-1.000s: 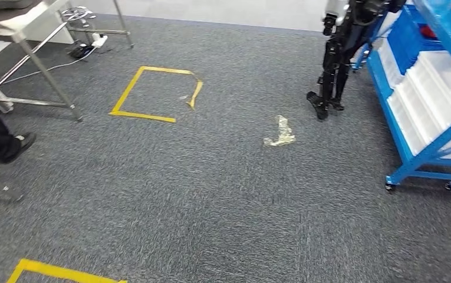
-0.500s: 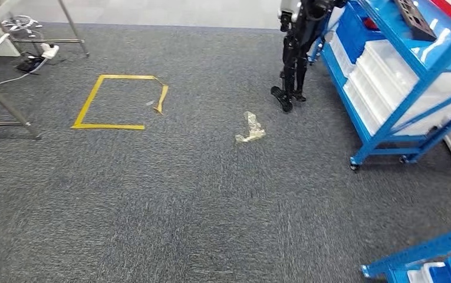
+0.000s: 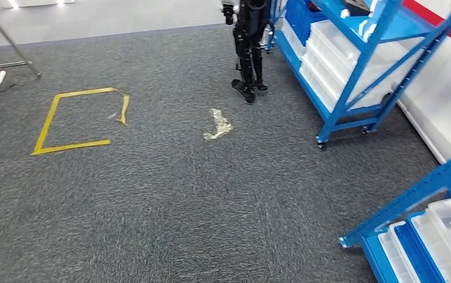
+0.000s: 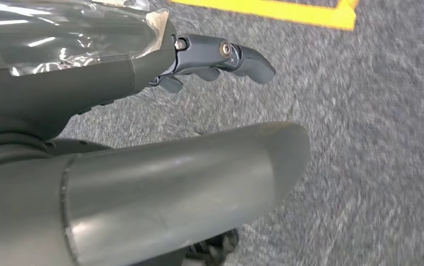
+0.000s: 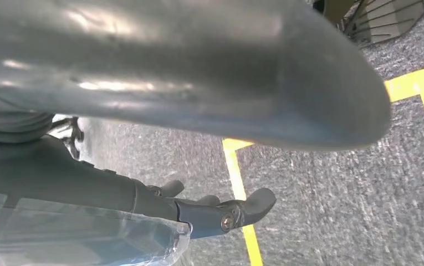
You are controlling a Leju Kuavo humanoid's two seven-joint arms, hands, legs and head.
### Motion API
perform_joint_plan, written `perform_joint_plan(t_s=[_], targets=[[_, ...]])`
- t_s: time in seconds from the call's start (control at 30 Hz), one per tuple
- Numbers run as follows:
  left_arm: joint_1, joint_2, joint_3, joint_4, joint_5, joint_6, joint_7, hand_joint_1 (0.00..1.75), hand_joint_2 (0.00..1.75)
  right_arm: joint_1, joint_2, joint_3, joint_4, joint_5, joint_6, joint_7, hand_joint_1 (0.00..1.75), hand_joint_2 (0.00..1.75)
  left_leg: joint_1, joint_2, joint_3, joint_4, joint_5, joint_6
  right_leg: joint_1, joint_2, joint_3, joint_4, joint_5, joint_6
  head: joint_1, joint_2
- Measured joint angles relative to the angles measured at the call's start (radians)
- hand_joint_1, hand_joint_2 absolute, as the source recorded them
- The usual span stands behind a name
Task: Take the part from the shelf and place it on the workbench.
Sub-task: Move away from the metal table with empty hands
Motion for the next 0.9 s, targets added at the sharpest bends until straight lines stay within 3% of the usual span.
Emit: perform_joint_plan(t_s=[0.07, 0.1, 0.17, 0.23, 0.3, 0.37, 0.43, 0.5, 0.57, 0.6, 0.63, 0.67, 0.73, 0.8, 0.87, 0.9], targets=[[0.003, 0.019, 0.006, 0.000, 0.020, -0.013, 0.008, 0.00, 0.00, -0.002, 0.013, 0.001, 0.000, 0.018, -0.003, -0.006, 0.00, 0.00, 0.000, -0.017, -0.062, 0.117, -0.039, 0.001, 0.007, 0.027, -0.001, 0.000, 0.001, -0.006, 0.000, 0.000], [0.004, 0.028, 0.012, 0.000, 0.032, -0.017, 0.012, 0.00, 0.00, -0.002, 0.018, 0.003, 0.000, 0.029, 0.000, -0.013, 0.00, 0.00, 0.000, -0.020, -0.074, 0.129, -0.029, 0.002, 0.009, 0.042, -0.001, 0.000, 0.002, -0.006, 0.000, 0.000], [0.005, 0.045, 0.028, 0.000, 0.058, -0.021, 0.015, 0.00, 0.00, -0.002, 0.022, 0.010, 0.000, 0.056, 0.019, -0.033, 0.00, 0.00, 0.001, -0.030, -0.040, 0.043, 0.038, 0.007, 0.010, 0.070, 0.002, 0.001, 0.002, -0.006, 0.000, 0.000], [0.010, 0.058, 0.050, 0.000, 0.081, -0.024, 0.011, 0.00, 0.00, -0.005, 0.020, 0.021, 0.000, 0.082, 0.044, -0.050, 0.00, 0.00, 0.004, -0.069, 0.017, -0.086, 0.096, 0.011, 0.013, 0.095, 0.003, 0.002, 0.002, -0.003, 0.000, 0.000], [0.019, 0.067, 0.070, -0.001, 0.096, -0.028, 0.002, 0.00, 0.00, -0.008, 0.017, 0.035, 0.000, 0.106, 0.058, -0.057, 0.00, 0.00, 0.000, -0.089, 0.040, -0.142, 0.110, 0.014, 0.015, 0.115, -0.001, 0.003, 0.004, 0.006, 0.001, 0.000], [0.025, 0.071, 0.087, -0.002, 0.104, -0.032, -0.004, 0.00, 0.00, -0.008, 0.015, 0.048, 0.000, 0.124, 0.066, -0.057, 0.00, 0.00, -0.004, -0.068, 0.043, -0.148, 0.115, 0.025, 0.012, 0.126, -0.012, 0.002, 0.007, 0.020, 0.001, 0.000], [0.030, 0.074, 0.100, -0.006, 0.108, -0.035, -0.006, 0.00, 0.00, -0.008, 0.014, 0.059, 0.000, 0.136, 0.071, -0.057, 0.00, 0.00, -0.004, -0.046, 0.047, -0.158, 0.124, 0.041, 0.013, 0.091, -0.033, 0.035, -0.012, 0.023, 0.002, 0.000], [0.036, 0.078, 0.110, -0.009, 0.109, -0.035, -0.005, 0.00, 0.00, -0.014, 0.013, 0.069, 0.000, 0.146, 0.077, -0.058, 0.00, 0.00, -0.006, -0.019, 0.048, -0.163, 0.127, 0.050, 0.015, 0.037, -0.088, 0.146, -0.066, 0.015, 0.005, 0.000], [0.041, 0.082, 0.119, -0.010, 0.109, -0.035, -0.004, 0.00, 0.00, -0.018, 0.013, 0.078, 0.000, 0.153, 0.084, -0.058, 0.00, 0.00, -0.008, 0.011, 0.046, -0.162, 0.126, 0.052, 0.014, 0.018, -0.146, 0.269, -0.115, 0.015, 0.006, 0.000], [0.042, 0.084, 0.123, -0.010, 0.108, -0.035, -0.003, 0.00, 0.00, -0.018, 0.012, 0.081, 0.000, 0.155, 0.087, -0.058, 0.00, 0.00, -0.009, 0.024, 0.046, -0.162, 0.125, 0.052, 0.012, 0.014, -0.154, 0.290, -0.120, 0.020, 0.006, 0.000], [0.042, 0.085, 0.126, -0.011, 0.107, -0.035, -0.002, 0.00, 0.00, -0.017, 0.011, 0.084, 0.000, 0.157, 0.088, -0.057, 0.00, 0.00, -0.009, 0.036, 0.046, -0.162, 0.125, 0.051, 0.010, 0.010, -0.141, 0.270, -0.109, 0.029, 0.006, 0.000], [0.042, 0.086, 0.128, -0.011, 0.106, -0.035, -0.001, 0.00, 0.00, -0.016, 0.009, 0.086, 0.000, 0.159, 0.089, -0.056, 0.00, 0.00, -0.008, 0.048, 0.047, -0.161, 0.123, 0.049, 0.008, 0.001, -0.109, 0.214, -0.088, 0.038, 0.006, 0.000], [0.043, 0.088, 0.132, -0.012, 0.104, -0.035, 0.000, 0.00, 0.00, -0.018, 0.006, 0.090, 0.000, 0.162, 0.090, -0.054, 0.00, 0.00, -0.012, 0.067, 0.052, -0.159, 0.117, 0.040, 0.007, -0.042, -0.026, 0.070, -0.041, 0.050, 0.006, 0.000], [0.043, 0.090, 0.135, -0.015, 0.103, -0.035, 0.001, 0.00, 0.00, -0.022, 0.005, 0.094, 0.000, 0.165, 0.093, -0.051, 0.00, 0.00, -0.017, 0.085, 0.059, -0.157, 0.110, 0.028, 0.010, -0.068, 0.012, 0.005, -0.019, 0.041, 0.004, 0.000], [0.041, 0.091, 0.137, -0.017, 0.101, -0.035, 0.002, 0.00, 0.00, -0.023, 0.003, 0.096, 0.000, 0.166, 0.096, -0.047, 0.00, 0.00, -0.015, 0.102, 0.067, -0.159, 0.106, 0.018, 0.013, -0.048, 0.010, 0.002, -0.015, 0.027, 0.002, 0.000], [0.039, 0.091, 0.138, -0.018, 0.100, -0.035, 0.003, 0.00, 0.00, -0.023, 0.002, 0.096, 0.000, 0.167, 0.096, -0.044, 0.00, 0.00, -0.011, 0.099, 0.069, -0.156, 0.101, 0.012, 0.010, -0.037, 0.010, 0.001, -0.013, 0.020, 0.002, 0.000]])
